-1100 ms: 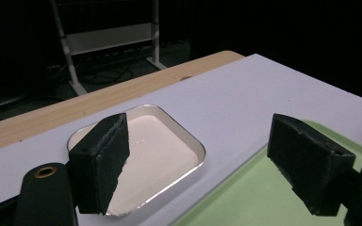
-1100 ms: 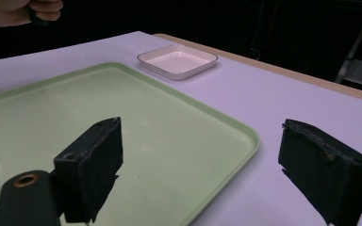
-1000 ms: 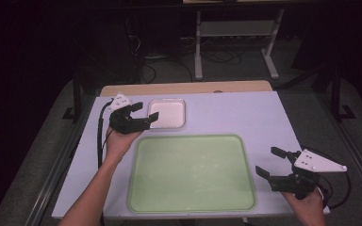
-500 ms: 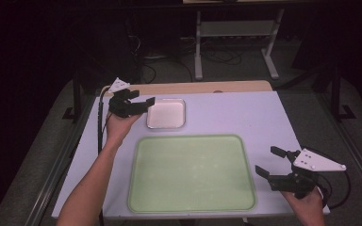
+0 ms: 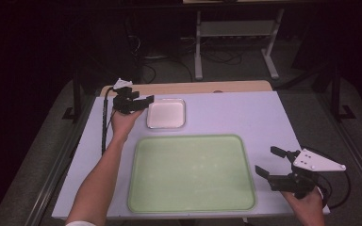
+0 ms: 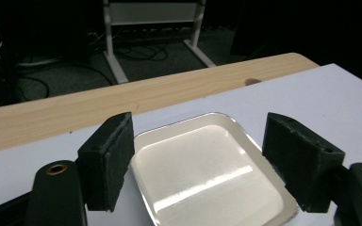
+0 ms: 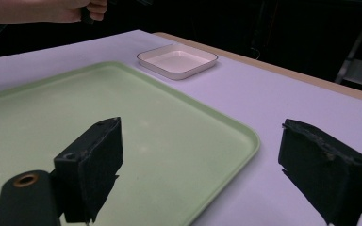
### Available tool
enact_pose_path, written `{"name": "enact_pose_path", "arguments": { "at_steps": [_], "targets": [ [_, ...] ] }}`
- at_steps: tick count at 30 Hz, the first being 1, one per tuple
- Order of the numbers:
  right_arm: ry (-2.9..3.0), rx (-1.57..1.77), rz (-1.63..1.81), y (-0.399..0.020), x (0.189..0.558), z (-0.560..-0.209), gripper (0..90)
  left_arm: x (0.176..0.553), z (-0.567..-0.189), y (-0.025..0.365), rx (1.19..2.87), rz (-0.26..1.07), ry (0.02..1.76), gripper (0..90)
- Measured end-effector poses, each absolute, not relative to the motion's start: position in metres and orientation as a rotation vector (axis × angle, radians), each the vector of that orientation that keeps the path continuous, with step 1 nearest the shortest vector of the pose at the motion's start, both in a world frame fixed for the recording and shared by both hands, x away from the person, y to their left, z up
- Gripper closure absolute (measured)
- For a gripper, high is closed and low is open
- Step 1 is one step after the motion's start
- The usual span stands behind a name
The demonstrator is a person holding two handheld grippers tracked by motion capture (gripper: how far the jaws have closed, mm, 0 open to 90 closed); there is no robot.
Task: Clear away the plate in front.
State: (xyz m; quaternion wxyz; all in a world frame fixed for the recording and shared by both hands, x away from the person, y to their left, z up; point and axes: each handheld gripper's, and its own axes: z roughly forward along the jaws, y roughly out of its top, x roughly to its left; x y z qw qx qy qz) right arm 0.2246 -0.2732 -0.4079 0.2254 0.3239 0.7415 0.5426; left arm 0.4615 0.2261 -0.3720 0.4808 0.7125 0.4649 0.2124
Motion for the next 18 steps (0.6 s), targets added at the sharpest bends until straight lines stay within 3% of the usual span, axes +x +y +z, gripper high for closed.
{"name": "enact_pose_path", "arguments": {
  "at_steps": [18],
  "targets": [
    [2.037,0.904,1.496,-0.276,0.224,-0.408,13.6,0.479,-0.398,0.234,1.706,0.467,1.257,30.4]
  ]
}}
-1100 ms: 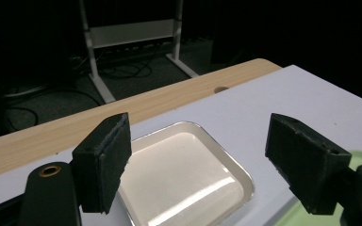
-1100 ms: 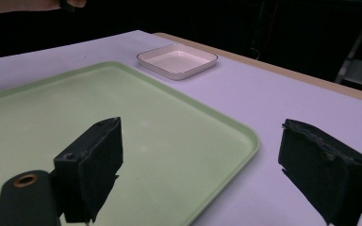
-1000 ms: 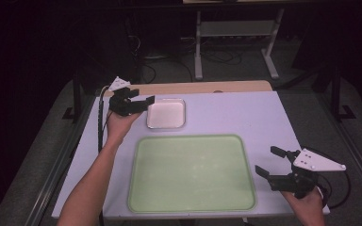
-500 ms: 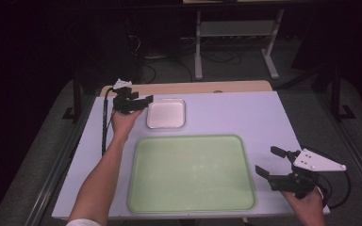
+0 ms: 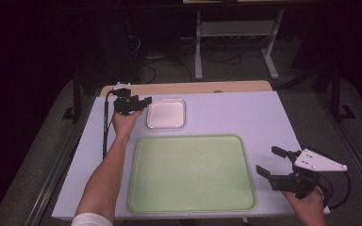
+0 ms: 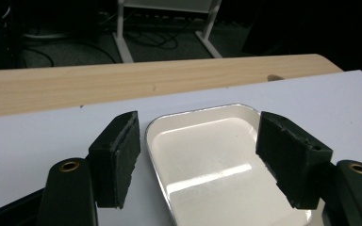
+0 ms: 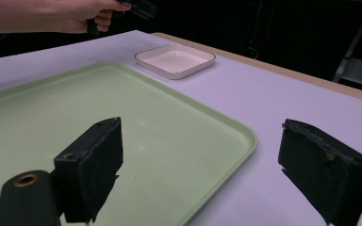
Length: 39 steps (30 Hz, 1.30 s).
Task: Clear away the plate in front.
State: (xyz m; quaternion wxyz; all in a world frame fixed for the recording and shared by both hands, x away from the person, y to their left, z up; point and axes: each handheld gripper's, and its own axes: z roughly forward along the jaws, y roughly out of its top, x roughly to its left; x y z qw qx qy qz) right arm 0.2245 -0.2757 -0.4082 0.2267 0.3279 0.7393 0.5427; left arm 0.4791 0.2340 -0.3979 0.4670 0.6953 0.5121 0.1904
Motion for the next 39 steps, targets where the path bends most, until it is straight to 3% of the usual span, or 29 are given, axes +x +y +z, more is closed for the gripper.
{"name": "enact_pose_path", "arguments": {
  "at_steps": [20,39],
  "targets": [
    [2.032,0.908,1.495,-0.278,0.224,-0.408,13.6,0.49,-0.424,0.23,1.755,0.396,1.333,32.1],
    [2.028,0.912,1.499,-0.279,0.224,-0.408,13.7,0.496,-0.445,0.231,1.736,0.337,1.438,46.3]
  ]
}}
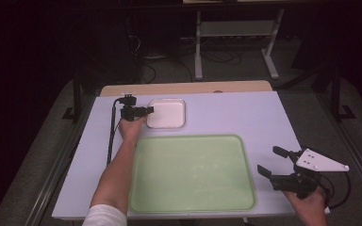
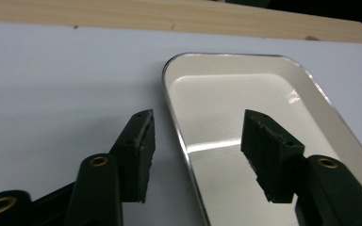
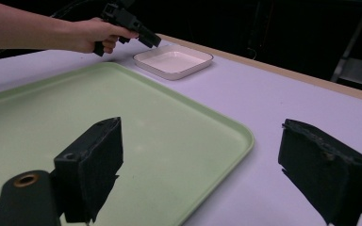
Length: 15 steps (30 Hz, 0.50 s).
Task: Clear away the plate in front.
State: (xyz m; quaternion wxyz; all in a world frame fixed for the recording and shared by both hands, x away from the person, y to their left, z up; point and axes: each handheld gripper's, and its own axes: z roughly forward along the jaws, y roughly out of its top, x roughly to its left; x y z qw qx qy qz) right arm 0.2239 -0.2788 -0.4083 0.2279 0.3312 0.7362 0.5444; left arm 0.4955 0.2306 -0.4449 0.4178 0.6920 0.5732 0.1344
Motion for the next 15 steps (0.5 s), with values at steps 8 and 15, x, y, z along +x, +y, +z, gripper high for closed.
{"name": "enact_pose_path", "arguments": {
  "at_steps": [8,15],
  "targets": [
    [2.029,0.912,1.501,-0.2789,0.2241,-0.4083,13.7,0.4963,-0.4536,0.2298,1.753,0.291,1.499,56.4],
    [2.031,0.91,1.504,-0.2784,0.2244,-0.4082,13.7,0.4954,-0.4538,0.2265,1.76,0.303,1.52,65.8]
  ]
}}
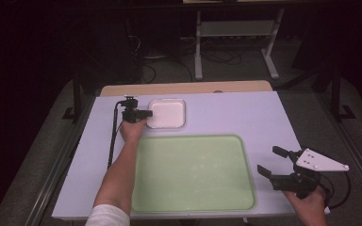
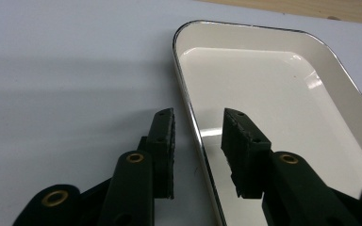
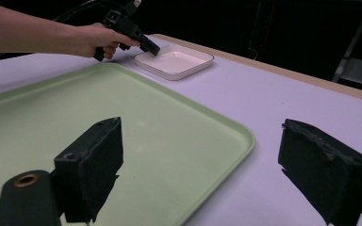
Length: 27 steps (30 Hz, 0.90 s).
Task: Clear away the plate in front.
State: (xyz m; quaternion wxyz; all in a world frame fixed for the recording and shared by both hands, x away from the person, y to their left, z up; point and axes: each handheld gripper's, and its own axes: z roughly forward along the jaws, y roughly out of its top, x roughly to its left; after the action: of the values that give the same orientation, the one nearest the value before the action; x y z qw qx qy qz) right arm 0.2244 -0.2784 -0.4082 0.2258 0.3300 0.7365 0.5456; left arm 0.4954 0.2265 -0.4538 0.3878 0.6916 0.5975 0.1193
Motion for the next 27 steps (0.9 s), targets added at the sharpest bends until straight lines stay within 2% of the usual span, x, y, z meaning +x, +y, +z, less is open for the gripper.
{"name": "enact_pose_path", "arguments": {
  "at_steps": [8,13,19,27],
  "targets": [
    [2.031,0.909,1.505,-0.2783,0.2243,-0.4079,13.7,0.4937,-0.4521,0.2195,1.8,0.384,1.556,76.4],
    [2.03,0.906,1.504,-0.2781,0.2244,-0.4075,13.7,0.4938,-0.4515,0.2178,1.782,0.364,1.575,83.0],
    [2.029,0.905,1.506,-0.2788,0.2239,-0.4074,13.8,0.4943,-0.4508,0.2187,1.705,0.311,1.659,86.2],
    [2.029,0.906,1.507,-0.2791,0.2236,-0.4075,13.8,0.4929,-0.4493,0.2234,1.624,0.269,1.689,88.6]
  ]
}}
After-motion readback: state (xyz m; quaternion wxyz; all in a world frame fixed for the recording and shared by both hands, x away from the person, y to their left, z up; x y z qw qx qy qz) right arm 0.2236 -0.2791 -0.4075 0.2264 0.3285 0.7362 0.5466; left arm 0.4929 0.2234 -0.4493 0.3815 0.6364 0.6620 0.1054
